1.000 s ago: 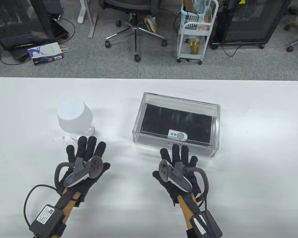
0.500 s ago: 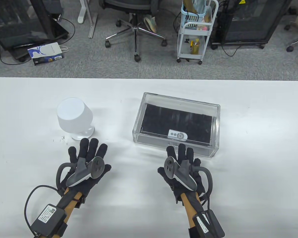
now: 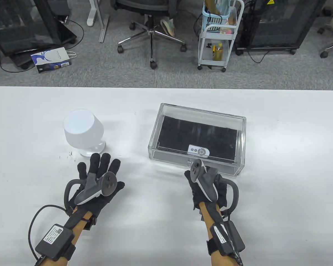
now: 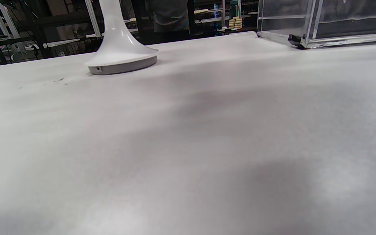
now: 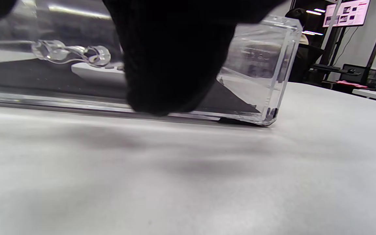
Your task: Take out the desk lamp remote control from the drawer and turn on the desk lamp
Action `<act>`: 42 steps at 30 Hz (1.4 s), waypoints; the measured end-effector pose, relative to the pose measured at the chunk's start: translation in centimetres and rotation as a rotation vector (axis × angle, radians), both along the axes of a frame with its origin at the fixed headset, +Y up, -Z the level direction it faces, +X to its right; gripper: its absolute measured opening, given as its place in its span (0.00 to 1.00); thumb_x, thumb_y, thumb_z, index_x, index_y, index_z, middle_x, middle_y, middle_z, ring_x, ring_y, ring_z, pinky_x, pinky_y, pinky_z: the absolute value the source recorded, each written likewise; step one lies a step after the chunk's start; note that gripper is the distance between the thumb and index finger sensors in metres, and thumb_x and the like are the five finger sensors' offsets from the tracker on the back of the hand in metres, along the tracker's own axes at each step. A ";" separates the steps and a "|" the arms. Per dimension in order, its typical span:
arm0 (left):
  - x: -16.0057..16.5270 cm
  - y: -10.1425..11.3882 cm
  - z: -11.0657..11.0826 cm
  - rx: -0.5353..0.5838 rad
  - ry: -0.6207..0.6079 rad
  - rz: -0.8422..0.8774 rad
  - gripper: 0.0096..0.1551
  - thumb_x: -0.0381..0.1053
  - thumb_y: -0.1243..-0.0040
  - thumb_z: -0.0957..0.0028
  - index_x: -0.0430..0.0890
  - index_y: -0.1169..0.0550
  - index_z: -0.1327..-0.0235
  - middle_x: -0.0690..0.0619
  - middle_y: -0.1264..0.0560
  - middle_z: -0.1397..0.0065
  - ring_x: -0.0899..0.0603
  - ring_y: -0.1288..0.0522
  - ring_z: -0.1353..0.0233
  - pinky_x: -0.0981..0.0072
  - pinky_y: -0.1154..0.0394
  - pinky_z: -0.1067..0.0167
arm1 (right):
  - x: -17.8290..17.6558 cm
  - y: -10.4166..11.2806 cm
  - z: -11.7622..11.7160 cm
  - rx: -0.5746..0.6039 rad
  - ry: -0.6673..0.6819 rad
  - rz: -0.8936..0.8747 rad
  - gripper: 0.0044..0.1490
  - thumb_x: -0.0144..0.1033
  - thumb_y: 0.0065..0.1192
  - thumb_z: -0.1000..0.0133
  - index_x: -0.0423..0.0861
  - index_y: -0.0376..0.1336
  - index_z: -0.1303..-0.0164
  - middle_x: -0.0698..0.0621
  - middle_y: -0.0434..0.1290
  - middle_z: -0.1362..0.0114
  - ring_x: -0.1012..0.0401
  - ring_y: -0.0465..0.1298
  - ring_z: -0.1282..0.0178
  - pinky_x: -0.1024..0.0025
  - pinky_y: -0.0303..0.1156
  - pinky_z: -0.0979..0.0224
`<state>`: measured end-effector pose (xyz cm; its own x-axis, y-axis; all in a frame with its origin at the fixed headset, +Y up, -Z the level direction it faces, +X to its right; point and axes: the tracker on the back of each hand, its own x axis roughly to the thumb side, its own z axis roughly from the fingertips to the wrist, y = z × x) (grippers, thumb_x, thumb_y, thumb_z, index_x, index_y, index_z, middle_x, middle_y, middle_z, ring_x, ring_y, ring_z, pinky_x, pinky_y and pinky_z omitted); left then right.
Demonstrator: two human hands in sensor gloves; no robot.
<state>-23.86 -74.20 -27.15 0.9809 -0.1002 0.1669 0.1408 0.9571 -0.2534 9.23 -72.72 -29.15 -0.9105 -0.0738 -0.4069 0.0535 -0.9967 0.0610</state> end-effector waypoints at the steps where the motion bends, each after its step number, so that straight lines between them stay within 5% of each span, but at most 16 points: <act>1: 0.1 -0.1 0.0 -0.006 0.000 -0.002 0.45 0.79 0.75 0.57 0.70 0.69 0.29 0.59 0.76 0.18 0.41 0.79 0.17 0.28 0.71 0.30 | -0.3 -0.2 -0.7 -0.010 -0.036 0.008 0.54 0.84 0.55 0.60 0.49 0.70 0.41 0.52 0.87 0.51 0.66 0.87 0.71 0.82 0.80 0.70; 7: 0.3 -0.3 -0.2 -0.014 -0.005 0.004 0.45 0.79 0.75 0.57 0.70 0.68 0.29 0.59 0.76 0.17 0.41 0.78 0.16 0.28 0.71 0.30 | -0.4 -1.8 -3.4 -0.123 -0.190 -0.095 0.57 0.88 0.53 0.61 0.45 0.74 0.51 0.53 0.88 0.58 0.68 0.86 0.77 0.84 0.80 0.74; 13: 0.3 -0.4 -0.3 -0.027 -0.001 0.016 0.45 0.79 0.75 0.57 0.70 0.69 0.29 0.59 0.76 0.17 0.41 0.78 0.16 0.28 0.71 0.30 | -0.9 -2.1 -3.5 -0.101 -0.147 -0.097 0.50 0.82 0.59 0.58 0.44 0.75 0.58 0.58 0.87 0.69 0.71 0.84 0.83 0.85 0.79 0.76; 25: 0.8 -0.1 0.2 -0.018 -0.018 -0.005 0.45 0.79 0.75 0.57 0.70 0.69 0.29 0.59 0.76 0.17 0.41 0.78 0.16 0.28 0.71 0.30 | -2.2 -1.5 1.8 -0.157 -0.037 -0.082 0.50 0.80 0.61 0.58 0.40 0.78 0.64 0.52 0.88 0.74 0.66 0.83 0.87 0.81 0.78 0.80; 31: 1.0 0.0 0.5 -0.009 -0.025 -0.021 0.45 0.79 0.75 0.57 0.70 0.69 0.29 0.59 0.76 0.17 0.41 0.78 0.16 0.28 0.71 0.30 | -2.4 -1.3 3.5 -0.193 -0.031 -0.110 0.50 0.80 0.59 0.57 0.42 0.77 0.60 0.52 0.89 0.70 0.65 0.85 0.84 0.80 0.79 0.78; 34: 0.9 0.1 0.7 -0.005 -0.028 -0.024 0.45 0.79 0.75 0.57 0.70 0.69 0.29 0.59 0.76 0.17 0.41 0.78 0.16 0.28 0.71 0.30 | -2.5 0.2 3.7 -0.170 -0.005 -0.097 0.49 0.80 0.59 0.57 0.43 0.78 0.62 0.52 0.89 0.72 0.65 0.84 0.85 0.80 0.79 0.79; 38: 0.9 -0.1 0.4 -0.005 -0.025 -0.019 0.45 0.78 0.75 0.57 0.70 0.69 0.29 0.59 0.75 0.17 0.41 0.78 0.16 0.28 0.71 0.30 | -3.2 5.0 4.1 -0.003 0.103 -0.123 0.47 0.80 0.58 0.57 0.47 0.77 0.59 0.53 0.88 0.69 0.65 0.84 0.84 0.81 0.78 0.77; 42: 0.7 -0.7 0.2 -0.025 -0.014 -0.052 0.45 0.79 0.75 0.57 0.70 0.69 0.29 0.59 0.75 0.17 0.41 0.78 0.16 0.28 0.71 0.30 | -3.5 7.3 2.8 0.053 0.213 -0.161 0.43 0.76 0.62 0.57 0.54 0.72 0.43 0.50 0.85 0.45 0.58 0.87 0.56 0.70 0.82 0.55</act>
